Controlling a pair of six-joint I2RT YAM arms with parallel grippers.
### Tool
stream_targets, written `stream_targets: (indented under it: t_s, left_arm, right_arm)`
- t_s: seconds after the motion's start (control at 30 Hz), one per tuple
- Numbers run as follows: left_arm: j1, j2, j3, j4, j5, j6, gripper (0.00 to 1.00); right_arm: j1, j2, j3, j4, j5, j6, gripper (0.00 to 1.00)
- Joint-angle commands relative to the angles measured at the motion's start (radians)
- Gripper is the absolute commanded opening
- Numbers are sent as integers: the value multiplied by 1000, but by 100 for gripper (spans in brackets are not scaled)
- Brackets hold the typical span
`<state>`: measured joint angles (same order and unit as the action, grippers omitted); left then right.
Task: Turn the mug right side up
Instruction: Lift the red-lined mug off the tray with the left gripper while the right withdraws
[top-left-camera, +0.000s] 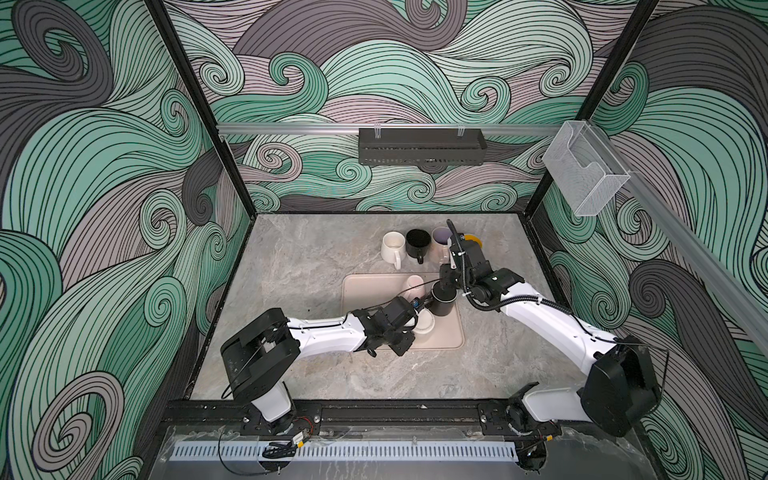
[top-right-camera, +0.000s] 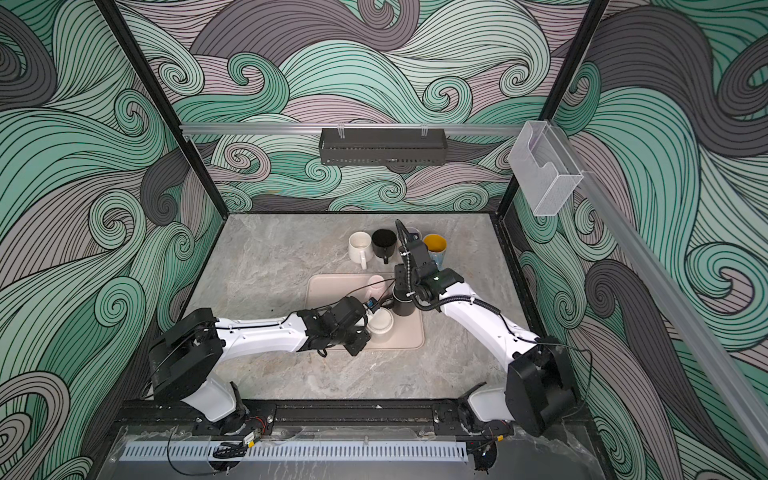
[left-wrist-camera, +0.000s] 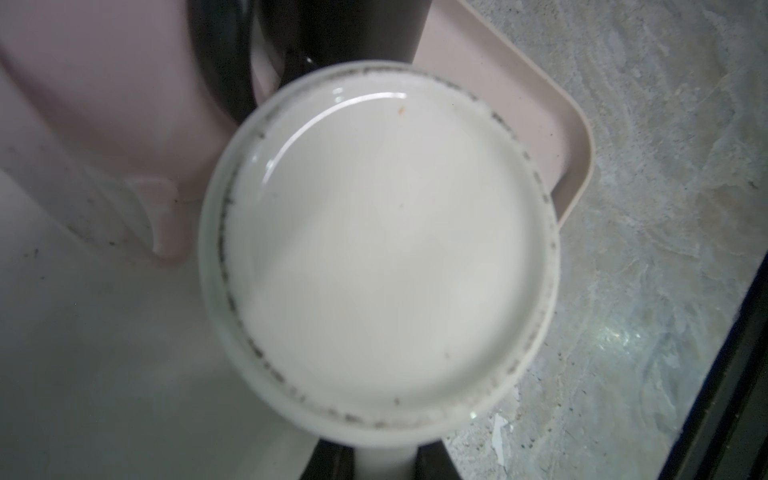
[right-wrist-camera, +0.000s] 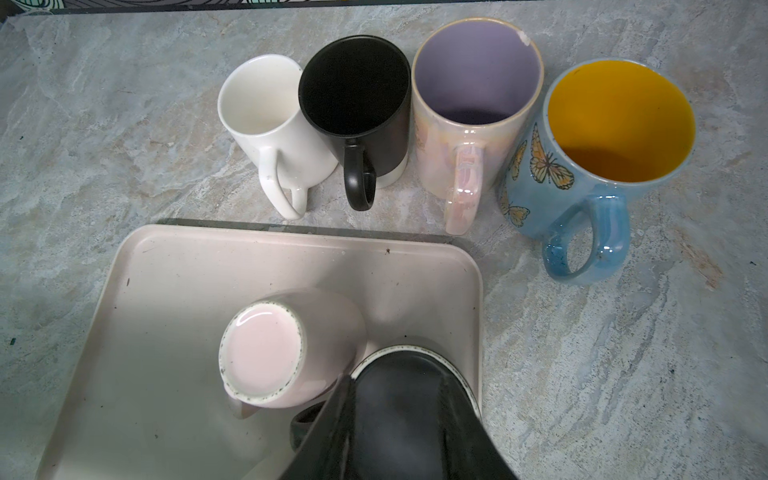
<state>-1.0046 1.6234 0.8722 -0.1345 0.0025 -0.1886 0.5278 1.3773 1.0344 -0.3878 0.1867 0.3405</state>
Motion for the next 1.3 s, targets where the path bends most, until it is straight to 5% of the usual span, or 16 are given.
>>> stream_targets:
  t_s: [0.0, 0.33, 0.87, 1.27]
  left_arm:
    - [-6, 5, 42, -2, -23, 8, 19]
    - [-6, -10, 54, -19, -29, 15, 0]
    - [-64, -138, 5, -21, -103, 66, 0]
    - [-125, -405, 62, -214, -211, 111, 0]
  right_arm:
    - [-5, -26, -19, 22, -7, 2, 35]
    - [-5, -51, -32, 22, -13, 8, 34]
    - [-5, -108, -55, 20, 13, 5, 34]
    - [-40, -148, -88, 17, 184, 41, 33]
